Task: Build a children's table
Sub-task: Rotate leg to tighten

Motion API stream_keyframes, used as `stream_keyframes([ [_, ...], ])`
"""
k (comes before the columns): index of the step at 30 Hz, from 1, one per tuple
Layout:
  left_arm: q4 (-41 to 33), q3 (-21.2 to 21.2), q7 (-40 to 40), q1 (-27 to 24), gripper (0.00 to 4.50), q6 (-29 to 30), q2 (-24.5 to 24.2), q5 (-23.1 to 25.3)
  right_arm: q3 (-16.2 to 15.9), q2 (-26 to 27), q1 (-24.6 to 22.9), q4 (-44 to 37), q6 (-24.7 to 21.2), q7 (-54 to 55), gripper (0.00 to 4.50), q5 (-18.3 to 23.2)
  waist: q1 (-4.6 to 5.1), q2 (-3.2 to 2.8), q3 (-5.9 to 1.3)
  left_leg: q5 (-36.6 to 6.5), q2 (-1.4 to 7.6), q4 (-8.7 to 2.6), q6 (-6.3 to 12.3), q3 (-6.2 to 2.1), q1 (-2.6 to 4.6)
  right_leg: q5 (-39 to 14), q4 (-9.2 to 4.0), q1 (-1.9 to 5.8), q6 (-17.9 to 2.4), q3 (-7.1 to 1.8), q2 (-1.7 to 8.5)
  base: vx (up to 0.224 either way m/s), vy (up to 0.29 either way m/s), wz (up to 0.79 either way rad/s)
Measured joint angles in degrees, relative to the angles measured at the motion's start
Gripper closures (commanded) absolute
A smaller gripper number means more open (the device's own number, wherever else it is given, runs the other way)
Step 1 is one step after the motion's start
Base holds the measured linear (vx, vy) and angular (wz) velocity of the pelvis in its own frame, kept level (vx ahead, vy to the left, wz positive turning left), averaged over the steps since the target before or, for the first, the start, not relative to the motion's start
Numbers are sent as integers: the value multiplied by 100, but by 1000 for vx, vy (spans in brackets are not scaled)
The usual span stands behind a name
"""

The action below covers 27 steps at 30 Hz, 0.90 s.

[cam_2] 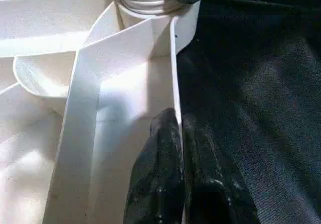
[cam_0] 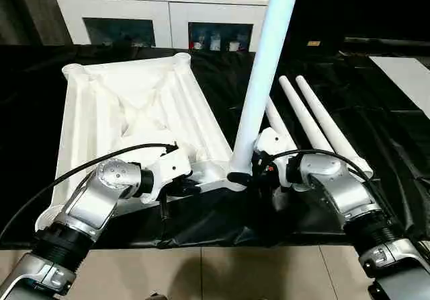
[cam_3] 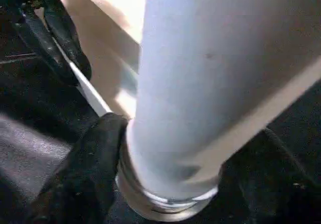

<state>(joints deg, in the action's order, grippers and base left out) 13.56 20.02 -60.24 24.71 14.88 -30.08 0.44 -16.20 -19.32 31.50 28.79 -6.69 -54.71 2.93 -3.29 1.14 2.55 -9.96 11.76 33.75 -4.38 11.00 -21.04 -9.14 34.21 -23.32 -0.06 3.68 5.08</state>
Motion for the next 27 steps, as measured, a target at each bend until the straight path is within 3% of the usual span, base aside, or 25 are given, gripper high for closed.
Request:
stream_keyframes([
  [2, 0, 1, 0, 0, 450, 0, 0, 4, 2, 8, 31, 78, 11, -38, 168, 31, 3, 2, -1, 0, 0, 0, 0, 0, 0, 0, 0, 0, 0, 0, 0, 0, 0, 0],
  [12, 20, -34, 57, -1, 450, 55, -8, 43, 138, 247, 32, 244, -96, 243, 186, 87, 32, 24, -15, 0, 2, -1, 0, 0, 10, -1, 5, 3, 1, 0, -1, 0, 0, 0],
  [15, 331, -161, 571, 190, 450, 286, 294, 185, 503, 923, 128, 543, -432, 1654, 187, 83, 149, 36, -17, 0, 2, 4, -2, -5, 19, -11, 13, -1, 19, 1, -3, 0, 0, 0],
  [19, 935, -150, 1529, 623, 450, 598, 1069, 402, 946, 1471, 464, 1076, -678, 3387, 187, 46, 171, 43, -10, 0, 0, 11, -3, -13, 14, -12, -6, -7, 20, 9, -2, -38, 2, -3],
  [22, 1429, -150, 2026, 921, 450, 637, 1477, 441, 1208, 1763, 695, 1471, -639, 4301, 188, 42, 159, 43, -7, 0, -4, 12, -3, -39, 3, -13, -24, -9, 21, 26, -2, 0, 0, 0],
  [27, 2329, -149, 2643, 1392, 450, 324, 2038, 614, 1699, 2170, 1159, 2368, -187, 5483, 188, 44, 123, 25, 5, 0, -20, 11, -2, -40, -17, -12, -31, -12, 21, 22, 12, 0, 0, 0],
])
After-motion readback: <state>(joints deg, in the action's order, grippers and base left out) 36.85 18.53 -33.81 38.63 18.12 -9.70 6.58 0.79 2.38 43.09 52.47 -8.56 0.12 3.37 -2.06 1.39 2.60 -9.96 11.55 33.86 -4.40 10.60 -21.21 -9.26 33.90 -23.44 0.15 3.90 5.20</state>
